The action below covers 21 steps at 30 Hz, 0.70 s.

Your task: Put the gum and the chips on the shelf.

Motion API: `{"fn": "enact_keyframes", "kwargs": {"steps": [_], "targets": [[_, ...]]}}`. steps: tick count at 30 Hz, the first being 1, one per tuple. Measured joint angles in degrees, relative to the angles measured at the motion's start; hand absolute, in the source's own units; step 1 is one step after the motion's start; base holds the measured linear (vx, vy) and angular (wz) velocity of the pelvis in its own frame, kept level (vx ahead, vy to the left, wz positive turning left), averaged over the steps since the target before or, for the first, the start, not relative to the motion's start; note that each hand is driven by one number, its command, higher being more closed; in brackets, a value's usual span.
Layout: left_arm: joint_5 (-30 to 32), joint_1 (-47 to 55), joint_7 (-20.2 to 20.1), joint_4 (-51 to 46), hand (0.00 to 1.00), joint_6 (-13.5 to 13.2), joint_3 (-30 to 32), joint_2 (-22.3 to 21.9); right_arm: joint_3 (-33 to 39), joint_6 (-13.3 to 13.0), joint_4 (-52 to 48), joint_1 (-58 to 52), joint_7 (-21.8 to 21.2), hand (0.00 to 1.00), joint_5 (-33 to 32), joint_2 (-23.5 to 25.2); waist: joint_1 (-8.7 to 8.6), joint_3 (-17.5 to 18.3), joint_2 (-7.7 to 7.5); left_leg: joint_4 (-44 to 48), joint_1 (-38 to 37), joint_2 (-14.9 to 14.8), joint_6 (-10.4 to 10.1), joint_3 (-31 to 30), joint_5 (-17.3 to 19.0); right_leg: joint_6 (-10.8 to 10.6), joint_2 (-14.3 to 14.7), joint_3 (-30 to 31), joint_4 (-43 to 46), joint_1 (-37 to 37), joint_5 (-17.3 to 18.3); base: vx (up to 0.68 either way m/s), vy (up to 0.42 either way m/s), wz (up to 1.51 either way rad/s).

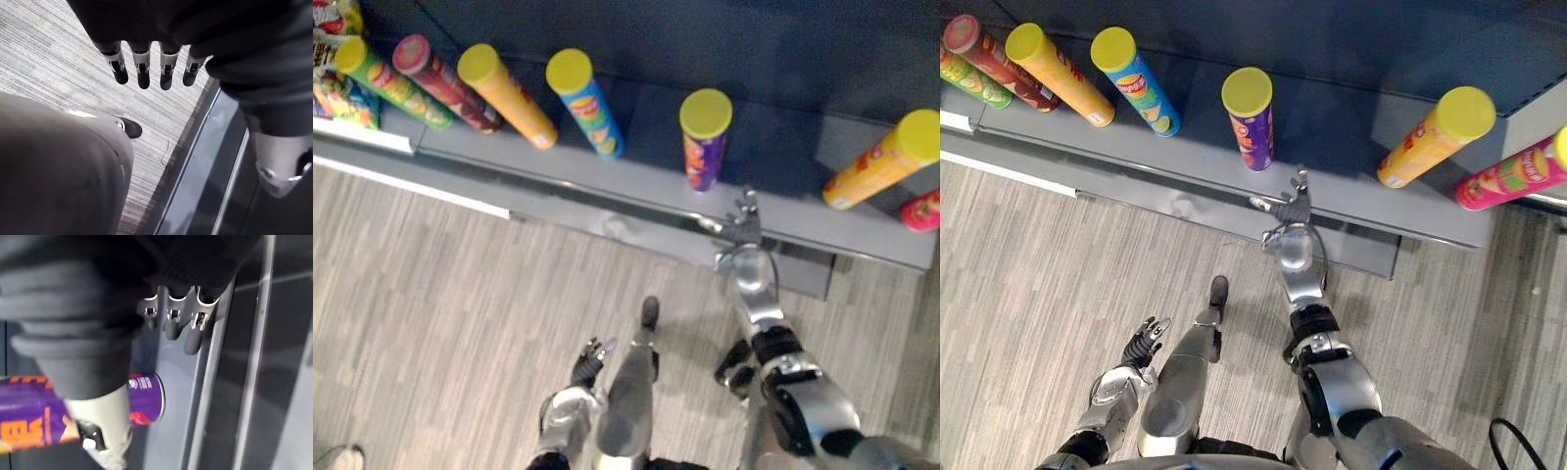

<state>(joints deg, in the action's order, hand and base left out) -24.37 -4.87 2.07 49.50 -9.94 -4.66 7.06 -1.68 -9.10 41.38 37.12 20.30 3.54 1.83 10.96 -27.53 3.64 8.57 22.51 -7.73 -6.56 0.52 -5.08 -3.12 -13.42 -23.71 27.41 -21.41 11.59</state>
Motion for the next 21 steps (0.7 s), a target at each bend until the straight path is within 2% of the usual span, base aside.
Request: {"fn": "enact_keyframes", "kwargs": {"steps": [4,6,9,12,14,15,18,21], "targets": [[0.9,0.0,0.0,2.7,0.0,0.6,2.9,0.4,-9.9,0.6,-2.3,-8.4,-4.6,0.0,-0.2,1.0,-1.69,0.4,-2.19,0.3,-4.7,-1.6,-0.3,2.2,1.6,0.1,2.2,1.8,-3.1,4.6,-0.9,0.05,-0.023,-0.32],[3.3,0.1,0.1,5.1,0.0,0.9,4.6,1.1,-14.7,0.9,-4.5,-14.6,-8.6,0.0,-1.5,0.9,-3.2,1.5,-4.14,-0.5,-8.0,-2.1,-0.4,4.1,2.3,0.1,3.4,3.3,-5.4,7.1,-1.6,0.06,0.006,-0.44],[6.0,0.5,0.0,8.5,0.0,1.9,7.2,1.5,-15.7,0.9,-6.2,-22.3,-12.9,0.0,-1.9,0.3,-4.96,5.3,-6.63,-2.5,-11.0,-3.0,-0.5,6.8,2.4,-0.2,4.9,5.3,-9.0,9.1,-3.2,0.08,0.015,-0.42],[9.6,2.4,-0.1,10.0,0.0,2.9,9.7,1.3,-16.5,0.8,-7.3,-29.1,-16.8,0.0,-2.5,-2.3,-6.35,9.3,-7.91,-5.3,-14.5,-3.3,-0.5,9.8,2.4,-0.6,6.0,7.5,-12.8,11.2,-4.8,0.09,0.033,-0.47],[12.6,3.6,-0.4,11.3,0.0,3.1,11.7,0.6,-16.5,0.8,-7.2,-34.5,-19.7,0.0,-2.5,-4.4,-6.83,12.1,-7.92,-7.6,-17.7,-3.0,-0.4,12.2,2.3,-1.0,6.3,9.1,-14.9,12.9,-5.7,0.11,0.046,-0.49],[14.0,4.6,-0.7,11.6,0.0,3.2,13.0,-0.1,-16.3,0.8,-7.0,-37.4,-21.5,0.0,-2.5,-5.2,-7.68,13.6,-7.87,-8.9,-19.2,-2.8,-0.4,13.1,2.3,-1.3,6.3,9.9,-15.6,13.7,-5.8,0.1,0.044,-0.36],[14.5,6.6,-1.6,12.2,0.0,4.0,14.5,-0.5,-13.4,0.8,-4.6,-43.6,-25.0,0.0,-2.4,-6.1,-9.37,16.5,-7.75,-11.7,-22.8,-2.1,-0.4,14.7,2.2,-1.8,6.4,11.0,-17.3,15.9,-6.1,0.1,0.044,-0.23],[16.2,7.5,-2.5,12.3,0.0,4.3,16.1,-1.3,-9.5,0.8,-0.9,-47.4,-26.7,0.0,-2.3,-6.1,-9.52,18.6,-7.42,-13.7,-24.8,-1.7,-0.3,16.2,2.0,-2.2,6.4,12.1,-18.5,16.7,-6.6,0.09,0.05,-0.24]]}}
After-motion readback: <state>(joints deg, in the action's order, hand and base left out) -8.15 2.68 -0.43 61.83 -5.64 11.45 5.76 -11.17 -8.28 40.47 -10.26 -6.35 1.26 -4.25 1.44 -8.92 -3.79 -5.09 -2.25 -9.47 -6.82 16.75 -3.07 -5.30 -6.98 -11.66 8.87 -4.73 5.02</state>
